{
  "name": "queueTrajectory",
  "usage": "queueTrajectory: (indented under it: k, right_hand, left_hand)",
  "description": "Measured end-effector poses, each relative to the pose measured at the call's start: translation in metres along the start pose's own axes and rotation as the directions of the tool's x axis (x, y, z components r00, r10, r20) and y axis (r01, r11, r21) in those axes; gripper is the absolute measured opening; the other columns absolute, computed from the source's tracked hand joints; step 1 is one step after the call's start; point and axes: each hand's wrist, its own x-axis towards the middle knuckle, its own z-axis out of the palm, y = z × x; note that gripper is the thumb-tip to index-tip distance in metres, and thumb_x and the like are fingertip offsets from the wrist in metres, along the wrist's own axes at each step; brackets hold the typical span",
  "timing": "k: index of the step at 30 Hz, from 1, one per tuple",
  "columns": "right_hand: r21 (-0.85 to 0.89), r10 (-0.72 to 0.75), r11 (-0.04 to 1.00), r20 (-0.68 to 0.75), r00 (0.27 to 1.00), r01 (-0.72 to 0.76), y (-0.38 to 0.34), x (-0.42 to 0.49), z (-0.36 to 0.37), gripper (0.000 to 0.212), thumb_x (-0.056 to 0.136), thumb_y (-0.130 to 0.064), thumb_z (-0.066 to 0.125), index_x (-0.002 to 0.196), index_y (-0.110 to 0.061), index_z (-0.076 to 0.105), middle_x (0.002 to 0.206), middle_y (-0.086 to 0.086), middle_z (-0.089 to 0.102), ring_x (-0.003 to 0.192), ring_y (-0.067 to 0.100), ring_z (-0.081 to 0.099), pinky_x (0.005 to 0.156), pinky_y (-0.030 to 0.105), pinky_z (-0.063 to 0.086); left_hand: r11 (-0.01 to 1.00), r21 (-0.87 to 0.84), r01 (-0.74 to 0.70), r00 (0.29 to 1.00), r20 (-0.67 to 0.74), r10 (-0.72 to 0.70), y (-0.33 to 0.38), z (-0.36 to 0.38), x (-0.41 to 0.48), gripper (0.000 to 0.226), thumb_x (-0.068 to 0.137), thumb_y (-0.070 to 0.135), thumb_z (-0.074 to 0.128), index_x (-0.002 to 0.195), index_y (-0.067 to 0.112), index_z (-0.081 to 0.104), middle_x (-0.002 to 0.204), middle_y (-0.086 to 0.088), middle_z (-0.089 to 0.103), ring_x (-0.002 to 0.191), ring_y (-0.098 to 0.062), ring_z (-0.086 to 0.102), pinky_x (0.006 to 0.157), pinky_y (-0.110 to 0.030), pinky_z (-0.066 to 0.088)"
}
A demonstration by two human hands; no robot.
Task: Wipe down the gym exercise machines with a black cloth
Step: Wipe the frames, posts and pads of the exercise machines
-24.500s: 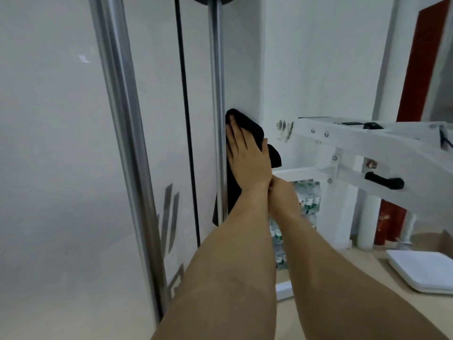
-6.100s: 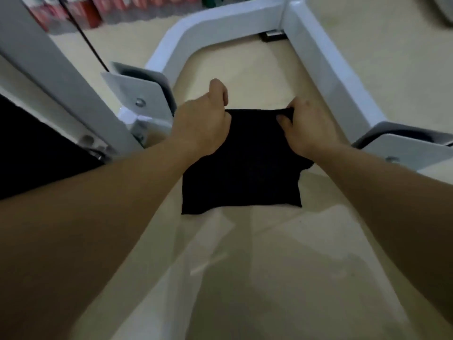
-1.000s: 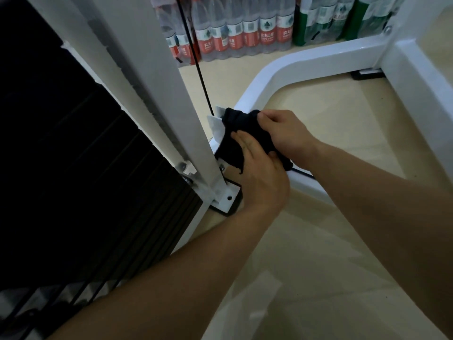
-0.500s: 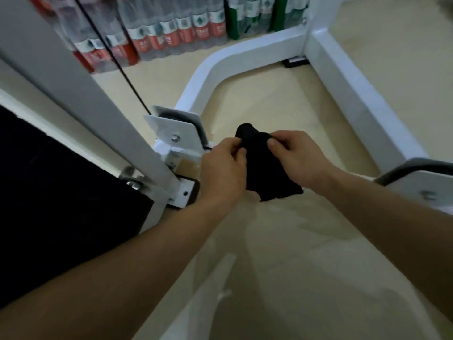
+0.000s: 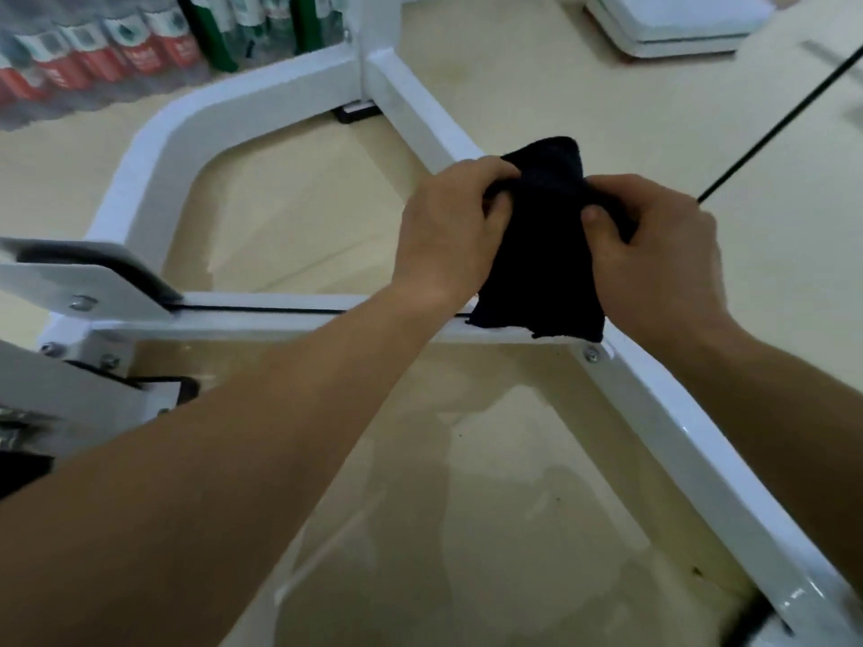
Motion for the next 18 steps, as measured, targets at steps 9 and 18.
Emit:
queueTrajectory:
  k: [9,18]
  right_hand:
    - [-0.074,0.081,0.993,-0.163,0.983,-0.094,0.092,-0.042,0.013,0.031,0.096,-0.019,0.056,0.126,-0.025,0.062,0.120,-0.007,0.061,0.098,0.013,0.062,0.083,0.036,0.054]
    - [-0.065,-0.051,0.997,-0.253,0.966,0.036,0.085,-0.060,0.080,0.068,0.089,0.000,0.061,0.151,-0.008,0.035,0.122,0.013,0.051,0.100,0.017,0.052,0.079,0.022,0.041]
  left_hand:
    - [0.972,0.178,-0.151,0.902,0.427,0.062,0.016,0.077,-0.006,0.033,0.106,0.030,0.035,0.119,0.017,0.063,0.115,0.000,0.065,0.105,-0.020,0.060,0.088,-0.036,0.046]
    - [0.936,0.219,-0.276,0.841,0.527,0.124,-0.027,0.053,-0.012,0.035,0.095,0.049,0.056,0.118,0.023,0.055,0.099,0.012,0.059,0.083,-0.011,0.056,0.070,-0.030,0.044]
